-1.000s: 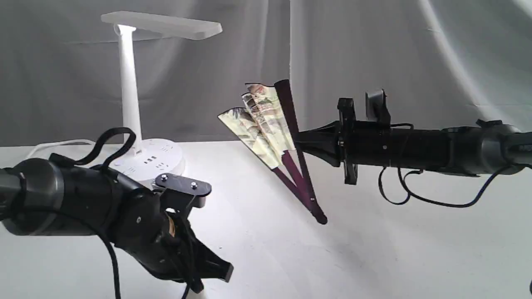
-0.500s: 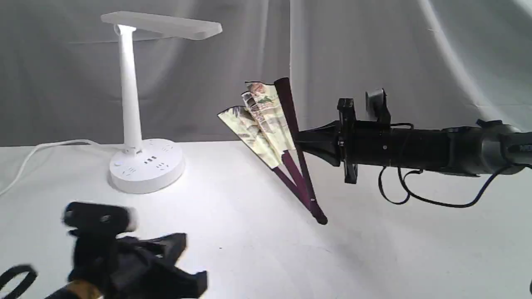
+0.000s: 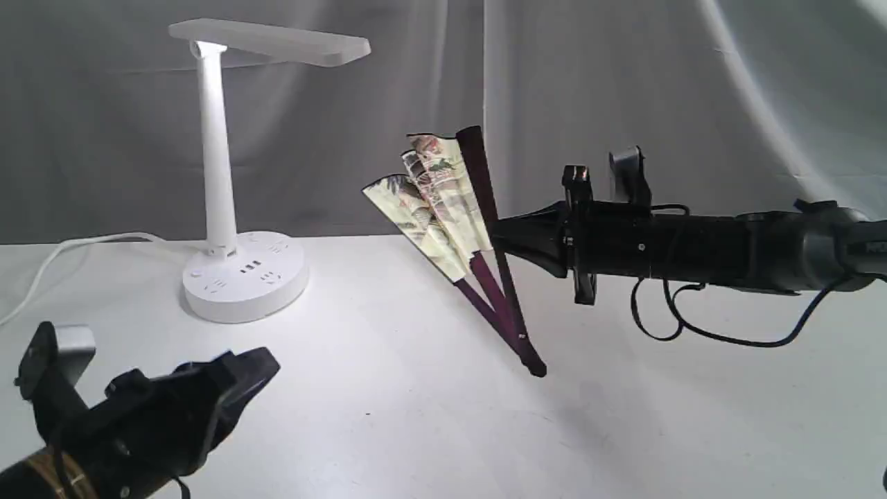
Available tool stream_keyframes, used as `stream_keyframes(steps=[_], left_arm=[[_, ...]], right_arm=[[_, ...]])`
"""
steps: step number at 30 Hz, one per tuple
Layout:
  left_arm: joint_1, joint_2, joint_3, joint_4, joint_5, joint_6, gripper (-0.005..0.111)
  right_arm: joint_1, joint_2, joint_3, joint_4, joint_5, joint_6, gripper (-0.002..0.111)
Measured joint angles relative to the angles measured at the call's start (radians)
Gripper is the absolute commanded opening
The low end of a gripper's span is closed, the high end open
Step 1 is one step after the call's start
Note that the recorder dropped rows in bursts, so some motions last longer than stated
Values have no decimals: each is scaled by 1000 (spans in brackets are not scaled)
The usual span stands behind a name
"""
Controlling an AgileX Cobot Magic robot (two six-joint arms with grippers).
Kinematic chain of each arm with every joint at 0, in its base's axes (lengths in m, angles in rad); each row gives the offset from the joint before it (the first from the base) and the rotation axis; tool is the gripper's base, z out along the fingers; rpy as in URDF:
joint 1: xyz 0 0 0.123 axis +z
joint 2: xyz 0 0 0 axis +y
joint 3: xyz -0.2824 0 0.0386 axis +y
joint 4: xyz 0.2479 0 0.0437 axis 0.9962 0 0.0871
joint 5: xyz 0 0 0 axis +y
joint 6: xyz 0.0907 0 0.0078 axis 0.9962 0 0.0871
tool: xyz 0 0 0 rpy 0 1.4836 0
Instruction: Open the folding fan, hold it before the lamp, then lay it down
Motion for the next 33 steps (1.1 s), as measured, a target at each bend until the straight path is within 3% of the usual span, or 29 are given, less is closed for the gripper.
stream_keyframes(steps=[4,10,19,24,29,33], left_arm=[[105,49,-123,299,7,-295,0],[160,226,-318,570,-85,-583,0],[160,506,-586,608,-155,-697,0],[160,588,-687,546,-155,-712,1],[160,605,-757,505,-155,-712,12],[160,605,-798,497,-157,-712,30]], right_arm=[[0,0,0,-13,0,-4,0],[0,0,0,-57,0,-11,0],[0,0,0,-98,3,16,0],[0,0,0,-102,3,19,0],[0,0,0,-102,3,21,0],[0,0,0,-104,3,23,0]])
